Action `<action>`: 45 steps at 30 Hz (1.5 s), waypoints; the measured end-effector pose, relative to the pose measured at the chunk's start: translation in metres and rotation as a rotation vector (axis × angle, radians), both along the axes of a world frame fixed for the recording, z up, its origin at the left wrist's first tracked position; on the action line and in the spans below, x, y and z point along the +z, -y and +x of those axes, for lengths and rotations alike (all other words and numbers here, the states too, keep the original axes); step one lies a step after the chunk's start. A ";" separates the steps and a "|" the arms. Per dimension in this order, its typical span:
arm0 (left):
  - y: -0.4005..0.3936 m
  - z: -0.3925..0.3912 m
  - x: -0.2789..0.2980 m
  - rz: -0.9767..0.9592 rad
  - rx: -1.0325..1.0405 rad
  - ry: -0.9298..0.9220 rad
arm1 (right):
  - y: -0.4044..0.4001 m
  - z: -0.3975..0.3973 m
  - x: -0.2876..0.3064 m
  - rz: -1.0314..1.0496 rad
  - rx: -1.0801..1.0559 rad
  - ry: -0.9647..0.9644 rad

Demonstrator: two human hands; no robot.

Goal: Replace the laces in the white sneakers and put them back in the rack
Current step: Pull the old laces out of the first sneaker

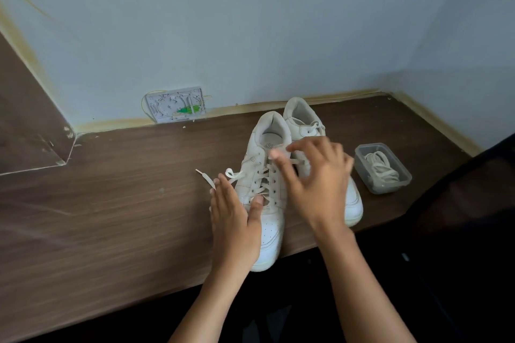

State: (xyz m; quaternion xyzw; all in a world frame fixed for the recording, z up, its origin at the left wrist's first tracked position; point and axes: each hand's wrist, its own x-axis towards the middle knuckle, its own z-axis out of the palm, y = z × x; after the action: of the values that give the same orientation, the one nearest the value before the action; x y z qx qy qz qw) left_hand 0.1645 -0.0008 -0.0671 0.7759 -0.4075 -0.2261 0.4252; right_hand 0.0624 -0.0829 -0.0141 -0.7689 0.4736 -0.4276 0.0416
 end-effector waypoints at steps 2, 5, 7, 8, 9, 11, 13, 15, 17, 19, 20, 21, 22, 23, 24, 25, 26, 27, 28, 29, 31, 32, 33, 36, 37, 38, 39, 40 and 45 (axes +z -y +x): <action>0.000 -0.001 0.001 0.010 0.001 0.002 | -0.003 0.014 -0.008 -0.021 0.006 -0.087; 0.001 -0.001 0.001 0.012 0.003 0.013 | -0.001 0.024 -0.019 -0.059 0.019 -0.053; 0.001 -0.001 0.000 0.006 -0.002 0.003 | 0.002 0.023 -0.021 -0.027 0.049 0.031; 0.001 -0.001 -0.001 0.001 -0.004 -0.007 | 0.003 0.022 -0.022 0.010 0.060 0.076; 0.001 0.000 -0.002 -0.003 -0.007 -0.016 | 0.004 0.022 -0.021 0.052 0.064 0.119; 0.001 0.000 -0.002 -0.006 -0.011 -0.017 | 0.003 0.022 -0.022 0.117 0.070 0.198; 0.000 -0.001 -0.003 -0.004 -0.014 -0.015 | 0.001 0.023 -0.022 0.148 0.079 0.282; -0.001 -0.001 -0.004 0.001 -0.018 -0.023 | 0.001 0.023 -0.022 0.143 0.086 0.328; -0.002 -0.002 -0.004 0.000 -0.030 -0.042 | 0.001 0.022 -0.023 0.123 0.098 0.331; -0.003 -0.002 -0.005 -0.012 -0.032 -0.049 | -0.001 0.022 -0.023 0.129 0.103 0.327; -0.003 -0.003 -0.004 -0.015 -0.027 -0.048 | -0.003 0.022 -0.023 0.134 0.096 0.327; -0.004 -0.003 -0.003 -0.018 -0.023 -0.042 | -0.004 0.022 -0.021 0.139 0.087 0.339; -0.004 -0.004 -0.002 -0.024 -0.020 -0.038 | -0.004 0.022 -0.019 0.147 0.078 0.375; -0.004 -0.004 -0.001 -0.037 -0.018 -0.042 | -0.004 0.020 -0.015 0.161 0.074 0.439; -0.004 -0.004 -0.001 -0.053 -0.017 -0.058 | -0.002 0.017 -0.011 0.174 0.076 0.511; -0.003 -0.003 0.000 -0.066 -0.019 -0.073 | 0.000 0.014 -0.007 0.175 0.075 0.556; -0.003 -0.003 0.000 -0.068 -0.020 -0.076 | 0.001 0.010 -0.003 0.160 0.072 0.571; -0.003 -0.004 0.000 -0.064 -0.021 -0.068 | 0.001 0.008 0.001 0.142 0.068 0.570; -0.003 -0.004 0.000 -0.060 -0.017 -0.064 | 0.001 0.006 0.002 0.131 0.063 0.567; -0.004 -0.004 0.000 -0.062 -0.014 -0.072 | -0.001 0.007 0.003 0.125 0.058 0.564; -0.004 -0.004 0.001 -0.079 -0.012 -0.098 | -0.002 0.009 0.000 0.108 0.044 0.543; -0.003 -0.004 0.001 -0.084 -0.010 -0.103 | -0.002 0.009 -0.002 0.101 0.040 0.530; -0.003 -0.004 0.001 -0.085 -0.007 -0.101 | 0.000 0.009 -0.004 0.090 0.036 0.502; -0.001 -0.004 -0.001 -0.080 -0.004 -0.070 | 0.003 0.008 -0.010 0.012 0.027 0.248; -0.001 -0.004 -0.001 -0.078 -0.006 -0.063 | 0.003 0.009 -0.011 0.014 0.028 0.143; -0.001 -0.003 -0.001 -0.078 -0.008 -0.060 | 0.003 0.011 -0.013 0.027 0.029 0.061; -0.001 -0.003 -0.001 -0.076 -0.010 -0.055 | 0.003 0.013 -0.016 0.043 0.031 0.015; -0.001 -0.003 -0.001 -0.075 -0.012 -0.046 | 0.003 0.015 -0.019 0.065 0.048 0.019; -0.001 -0.006 0.001 -0.065 0.009 -0.038 | 0.001 0.015 -0.018 0.160 0.149 0.229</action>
State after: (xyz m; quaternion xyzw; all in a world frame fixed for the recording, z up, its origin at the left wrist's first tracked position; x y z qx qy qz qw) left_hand 0.1584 0.0000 -0.0664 0.7591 -0.4030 -0.2254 0.4590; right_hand 0.0774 -0.0835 -0.0317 -0.7423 0.4400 -0.4692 0.1878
